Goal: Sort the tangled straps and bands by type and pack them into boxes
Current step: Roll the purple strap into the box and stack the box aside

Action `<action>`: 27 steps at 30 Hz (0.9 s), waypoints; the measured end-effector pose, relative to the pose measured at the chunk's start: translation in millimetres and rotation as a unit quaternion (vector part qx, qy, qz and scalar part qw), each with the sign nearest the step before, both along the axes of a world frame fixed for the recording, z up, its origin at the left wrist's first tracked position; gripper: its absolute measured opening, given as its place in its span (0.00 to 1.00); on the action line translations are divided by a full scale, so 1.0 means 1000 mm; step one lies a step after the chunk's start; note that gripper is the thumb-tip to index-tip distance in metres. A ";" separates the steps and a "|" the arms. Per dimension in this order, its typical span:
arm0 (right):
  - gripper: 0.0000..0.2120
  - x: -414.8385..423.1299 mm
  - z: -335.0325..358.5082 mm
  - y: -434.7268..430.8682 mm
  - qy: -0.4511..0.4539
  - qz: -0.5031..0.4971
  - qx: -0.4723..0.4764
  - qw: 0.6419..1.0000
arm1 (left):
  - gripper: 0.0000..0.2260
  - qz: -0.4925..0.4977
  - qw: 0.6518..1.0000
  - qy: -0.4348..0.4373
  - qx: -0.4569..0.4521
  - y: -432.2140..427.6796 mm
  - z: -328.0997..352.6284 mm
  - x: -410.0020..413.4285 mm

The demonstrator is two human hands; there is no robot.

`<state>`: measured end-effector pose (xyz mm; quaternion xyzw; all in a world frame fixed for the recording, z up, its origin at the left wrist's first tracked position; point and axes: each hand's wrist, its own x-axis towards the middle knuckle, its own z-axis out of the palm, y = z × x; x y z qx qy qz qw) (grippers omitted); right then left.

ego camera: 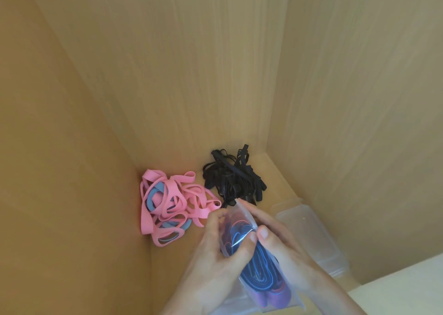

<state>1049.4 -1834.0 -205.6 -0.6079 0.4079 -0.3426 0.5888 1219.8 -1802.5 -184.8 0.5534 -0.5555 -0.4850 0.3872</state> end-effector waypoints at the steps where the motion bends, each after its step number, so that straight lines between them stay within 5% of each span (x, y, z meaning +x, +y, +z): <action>1: 0.24 0.002 0.001 0.000 0.001 -0.002 0.002 1.000 | 0.26 -0.001 1.000 -0.002 0.001 0.000 -0.001 0.001; 12: 0.33 -0.004 0.015 -0.019 0.013 0.030 0.000 0.999 | 0.29 -0.038 0.992 0.118 -0.016 -0.014 -0.010 0.003; 17: 0.38 -0.007 0.022 -0.039 0.107 0.059 -0.003 0.993 | 0.21 -0.026 0.991 0.128 -0.001 -0.031 -0.026 0.002; 20: 0.47 -0.015 0.023 -0.049 0.174 0.102 -0.016 0.979 | 0.24 -0.006 0.977 0.211 0.038 -0.044 -0.040 -0.002; 27: 0.35 -0.071 0.008 -0.060 0.195 0.078 -0.080 0.974 | 0.32 0.073 0.926 0.354 0.105 -0.087 -0.058 -0.010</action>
